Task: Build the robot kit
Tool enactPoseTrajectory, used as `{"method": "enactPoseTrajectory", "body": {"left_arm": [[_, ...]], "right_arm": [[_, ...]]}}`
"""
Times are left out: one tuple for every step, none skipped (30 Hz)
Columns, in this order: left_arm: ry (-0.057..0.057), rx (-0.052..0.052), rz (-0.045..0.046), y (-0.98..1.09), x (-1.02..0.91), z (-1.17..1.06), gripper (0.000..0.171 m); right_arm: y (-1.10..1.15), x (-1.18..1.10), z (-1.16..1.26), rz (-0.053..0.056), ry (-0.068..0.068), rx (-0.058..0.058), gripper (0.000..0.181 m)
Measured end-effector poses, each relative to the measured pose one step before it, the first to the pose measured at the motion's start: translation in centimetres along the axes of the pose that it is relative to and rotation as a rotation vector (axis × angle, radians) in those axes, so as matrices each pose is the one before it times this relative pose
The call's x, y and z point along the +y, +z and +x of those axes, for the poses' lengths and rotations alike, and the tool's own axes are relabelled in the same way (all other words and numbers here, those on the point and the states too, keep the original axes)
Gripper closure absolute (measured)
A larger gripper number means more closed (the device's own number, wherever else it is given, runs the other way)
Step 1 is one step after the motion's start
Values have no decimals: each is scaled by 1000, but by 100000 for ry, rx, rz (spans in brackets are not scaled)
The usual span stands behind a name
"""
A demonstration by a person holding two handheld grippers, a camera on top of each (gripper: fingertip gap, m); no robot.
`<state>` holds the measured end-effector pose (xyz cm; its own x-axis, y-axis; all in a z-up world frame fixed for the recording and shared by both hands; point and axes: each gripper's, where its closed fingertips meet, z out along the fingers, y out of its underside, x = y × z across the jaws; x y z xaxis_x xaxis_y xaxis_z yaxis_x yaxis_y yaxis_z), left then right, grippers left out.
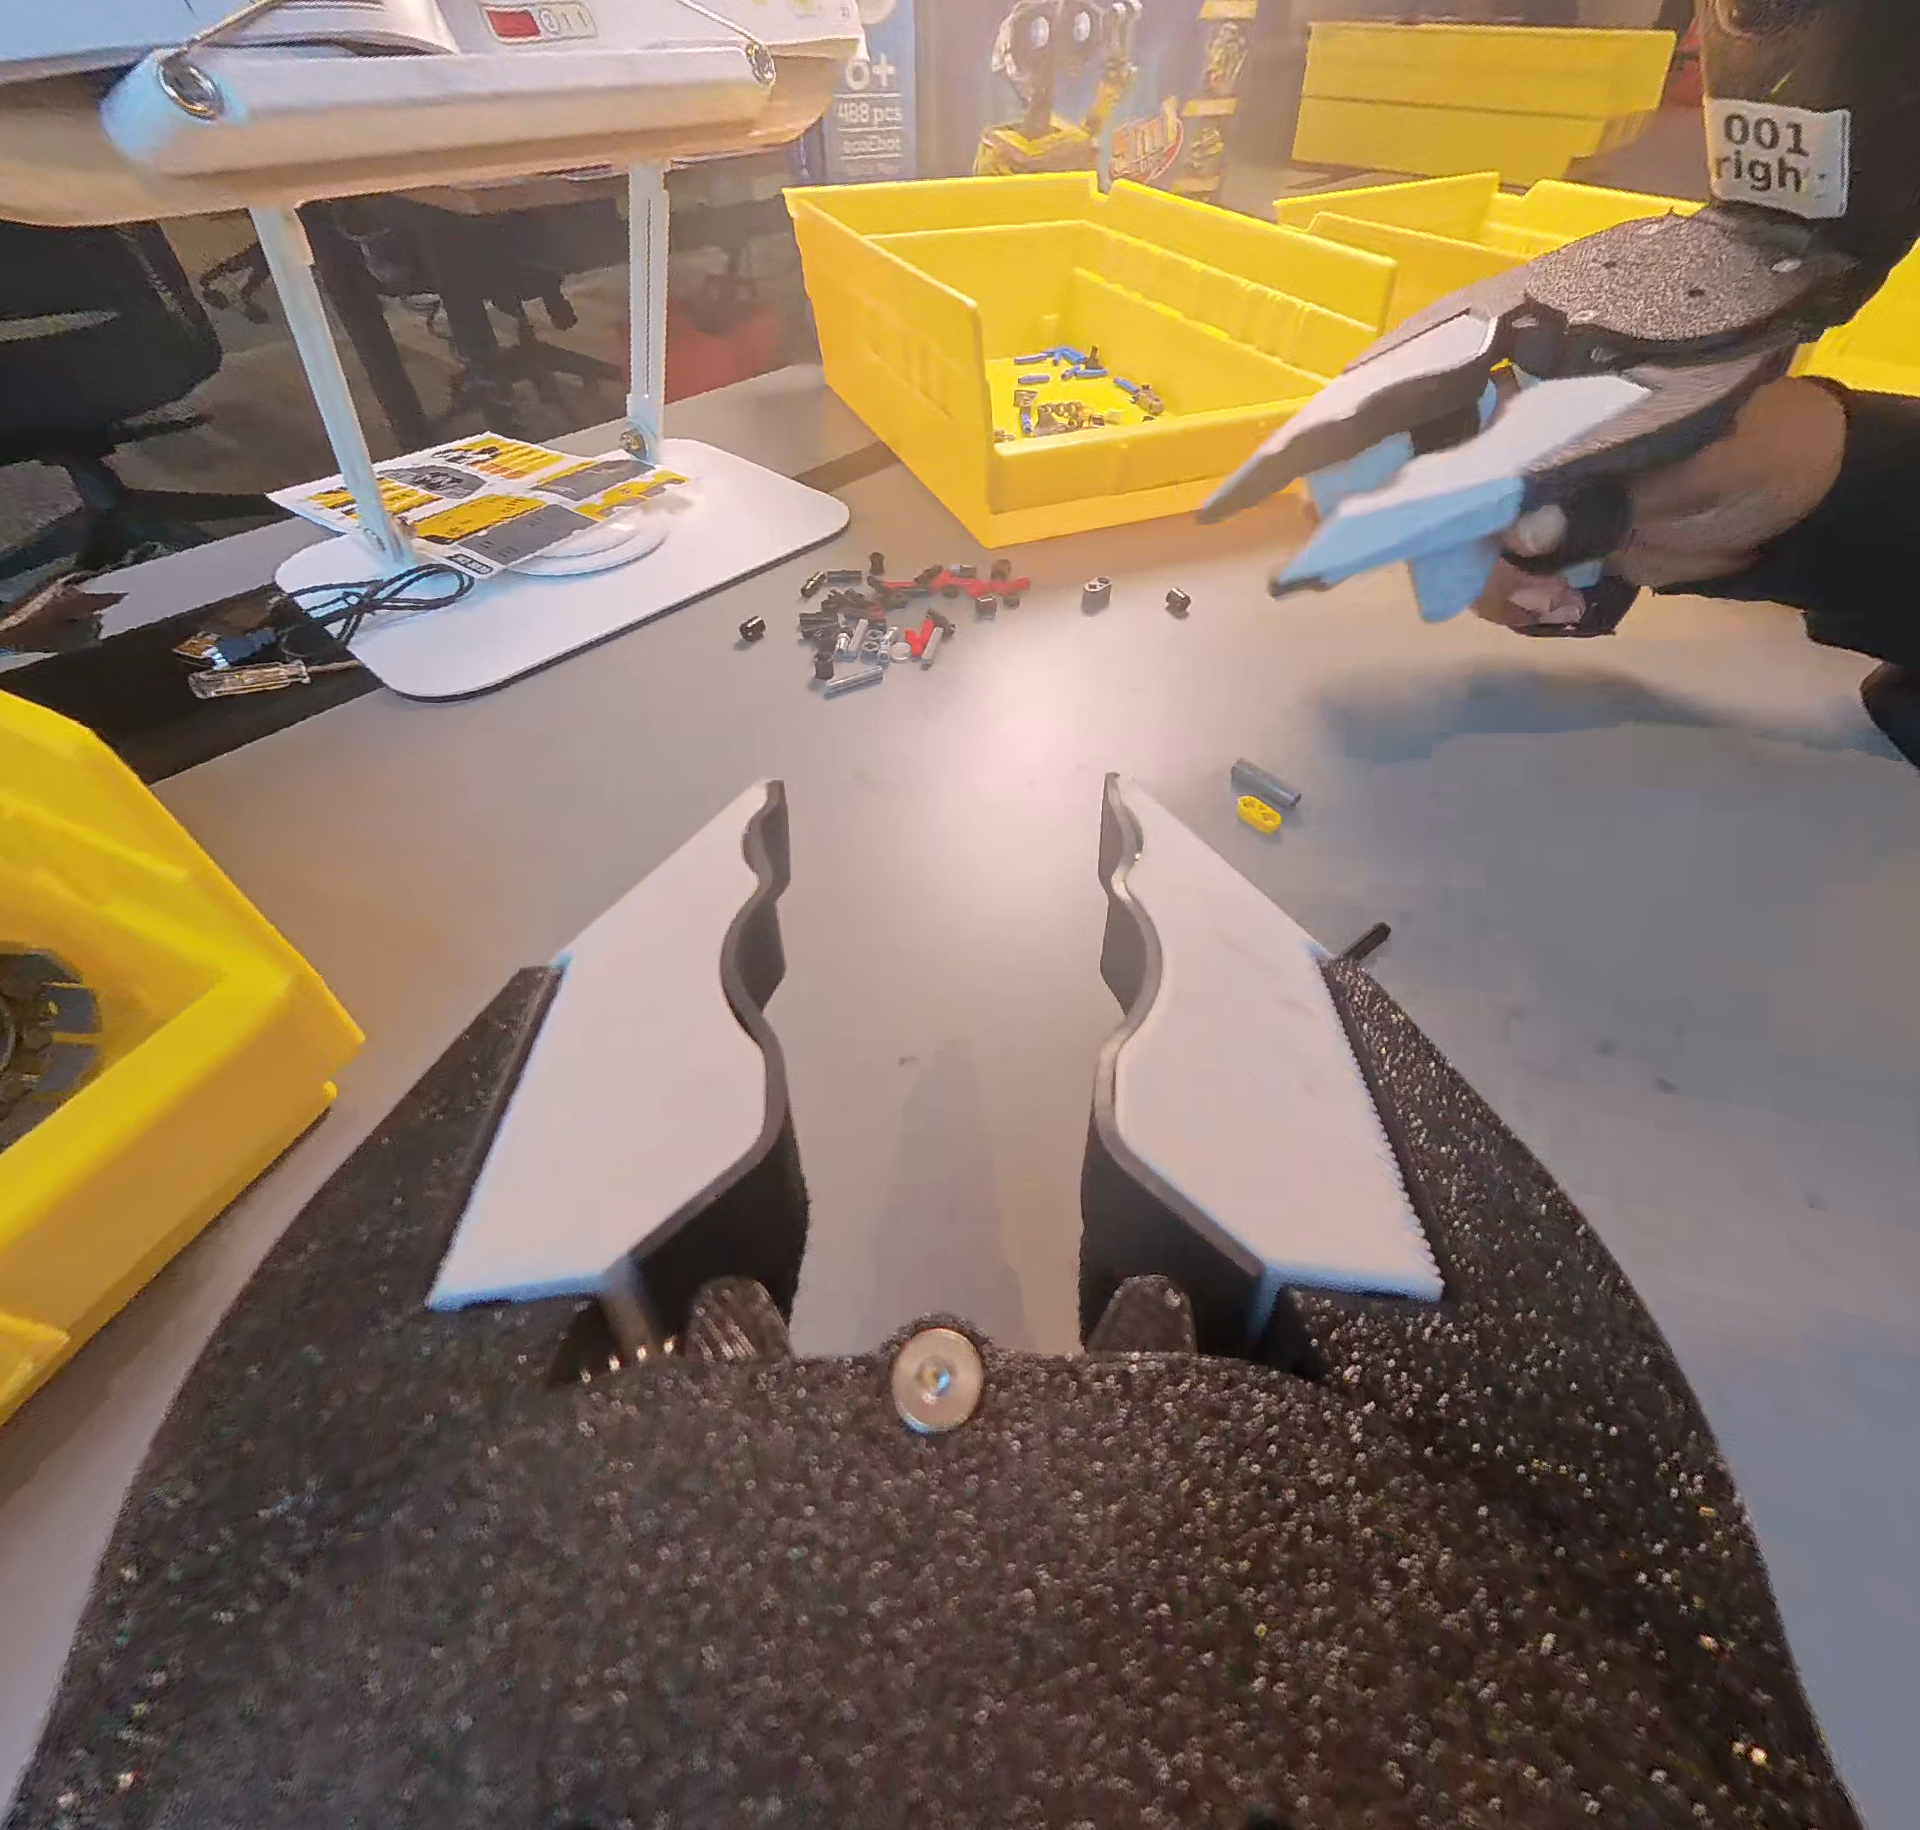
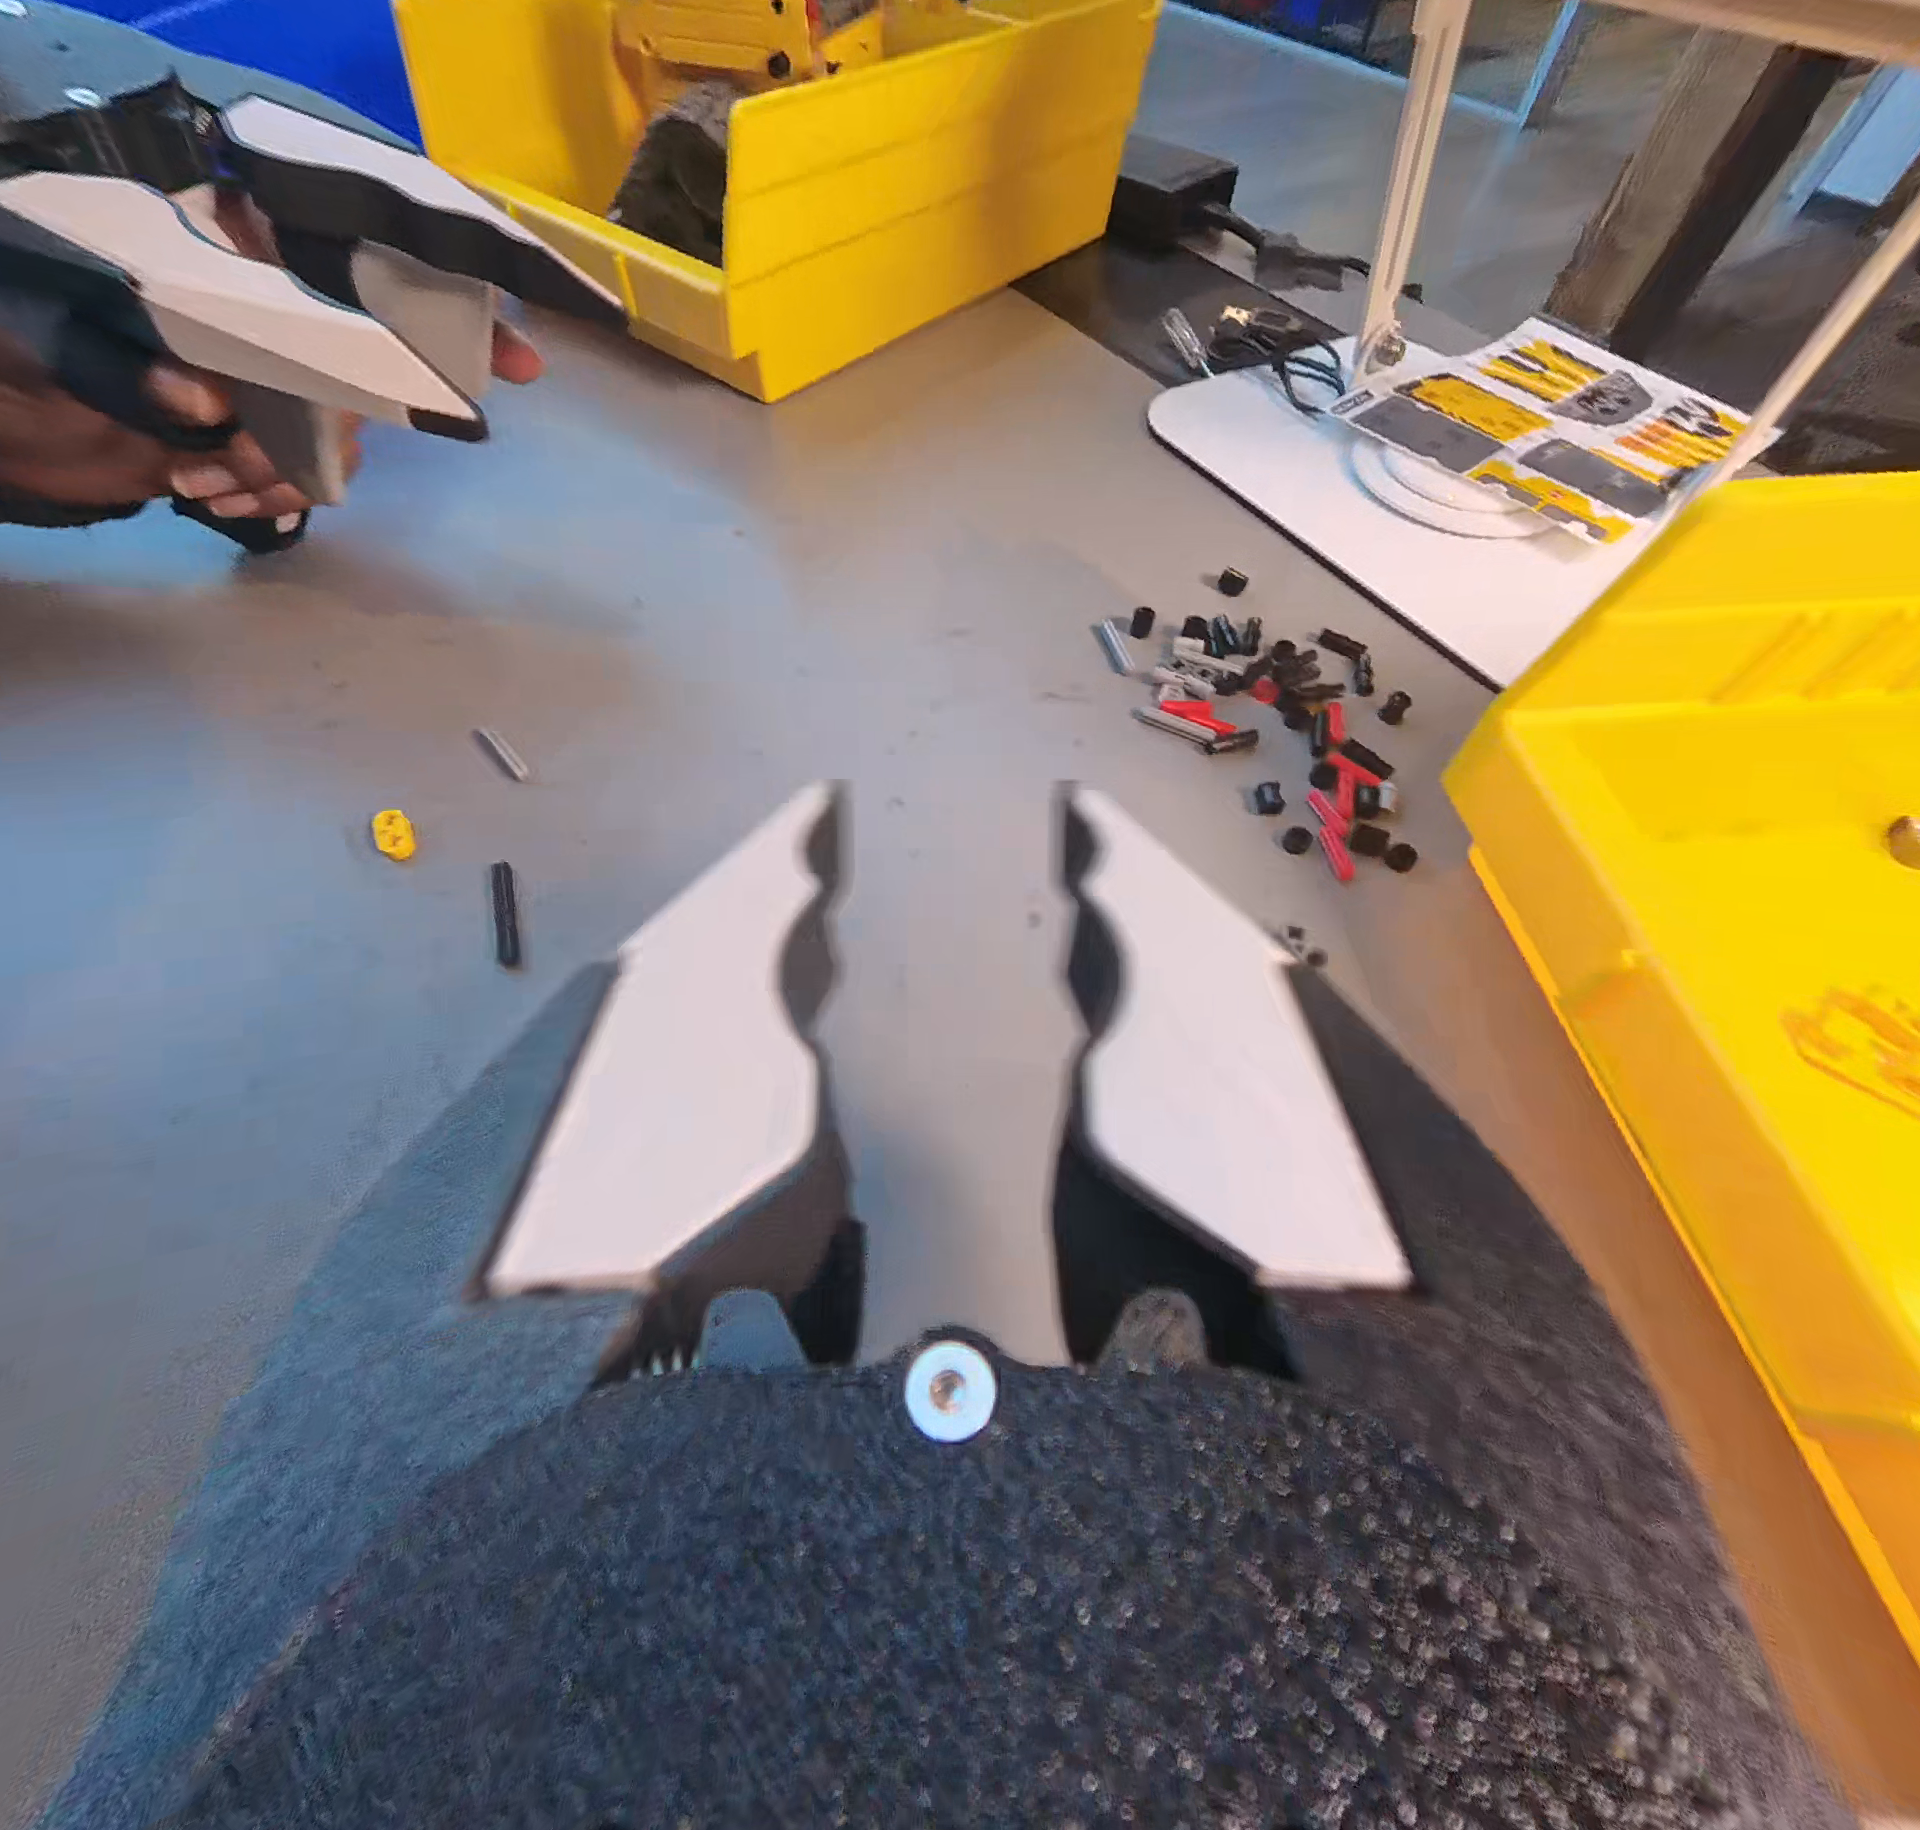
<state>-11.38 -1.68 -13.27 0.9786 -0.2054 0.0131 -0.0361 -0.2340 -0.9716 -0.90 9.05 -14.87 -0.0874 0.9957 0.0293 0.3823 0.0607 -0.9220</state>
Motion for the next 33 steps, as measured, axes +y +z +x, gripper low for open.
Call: {"method": "enactPoseTrajectory", "body": {"left_arm": [[482, -87, 46, -23, -9, 31, 113], [292, -137, -111, -14, 28, 13, 113], [234, -152, -202, -4, 36, 1, 113], [243, 102, -180, -10, 35, 48, 113], [230, 133, -207, -14, 29, 53, 113], [273, -31, -174, 2, 31, 35, 113], [270, 154, -172, -12, 24, 53, 113], [143, 280, -308, 8, 46, 64, 113], [147, 244, -250, 14, 37, 68, 113], [189, 396, -291, 6, 44, 108, 113], [245, 256, -463, 36, 67, 86, 113], [387, 35, -383, 21, 50, 49, 114], [371, 159, -368, 43, 52, 63, 114], [275, 299, -410, 34, 50, 70, 114], [268, 221, -289, 33, 45, 52, 114], [312, 131, -198, 4, 31, 65, 114], [344, 86, -281, 10, 39, 63, 114], [344, 15, -395, 7, 64, 63, 114], [342, -43, -319, 7, 44, 45, 114], [365, -63, -212, 5, 31, 43, 114], [373, 41, -235, 22, 29, 53, 114], [339, 88, -289, 29, 44, 50, 115], [335, 75, -306, 25, 36, 48, 115], [422, 116, -316, 31, 45, 67, 115], [497, 124, -340, 32, 46, 73, 115], [471, -19, -331, 42, 42, 52, 115], [418, -29, -337, 28, 47, 38, 115], [370, 17, -334, 37, 43, 45, 115], [311, 24, -257, 26, 28, 33, 115], [253, -1, -148, 13, 20, 28, 115], [203, -8, -47, 9, 10, 24, 115], [160, -8, 20, -11, -2, 22, 115], [172, -18, 73, -7, -9, 20, 115]], "right_arm": [[-199, 224, 237, -658, -1406, 40, 181], [-65, 198, 301, -614, -697, 794, 181], [1, 337, 301, -1743, -710, 790, 181], [-12, 119, 178, -206, -787, 506, 181], [-27, -26, 201, 596, 3, 1000, 181], [10, -4, -4, 30, 333, -150, 181], [76, 18, -172, -398, 21, -1131, 172], [131, 121, -173, -1108, -165, -917, 158], [135, 185, -291, -1300, -936, -1361, 150], [155, 264, -417, -1616, -1403, -1861, 147], [153, 313, -344, -1823, -1337, -1175, 144], [159, 319, -344, -1877, -1423, -1163, 142], [153, 354, -369, -2273, -1440, -1329, 141], [144, 308, -327, -2066, -1530, -1154, 140], [123, 273, -407, -1898, -1383, -1648, 140], [142, 263, -416, -1901, -601, -1872, 138], [158, 266, -428, -1916, -39, -2083, 136], [153, 265, -451, -1915, 113, -2198, 135], [142, 242, -340, -1705, 145, -1443, 133], [147, 216, -340, -1654, -49, -1368, 133], [130, 112, -258, -1176, -223, -944, 132], [86, -63, -134, -505, -492, -267, 132], [111, -27, -230, -860, 157, -1196, 132], [129, -66, -204, -730, 135, -1080, 133], [150, -41, -201, -1146, -202, -1081, 133], [158, 27, -152, -1681, -681, -862, 134], [179, 26, -70, -1840, -866, -494, 135], [195, 0, -76, -1626, -949, -664, 137], [196, -39, -107, -1406, -1055, -880, 138], [188, -71, -108, -1128, -884, -918, 140], [188, -86, -103, -972, -814, -916, 141], [154, -46, -57, -923, -1054, -471, 144], [124, -6, 45, -883, -1145, 147, 149]]}}
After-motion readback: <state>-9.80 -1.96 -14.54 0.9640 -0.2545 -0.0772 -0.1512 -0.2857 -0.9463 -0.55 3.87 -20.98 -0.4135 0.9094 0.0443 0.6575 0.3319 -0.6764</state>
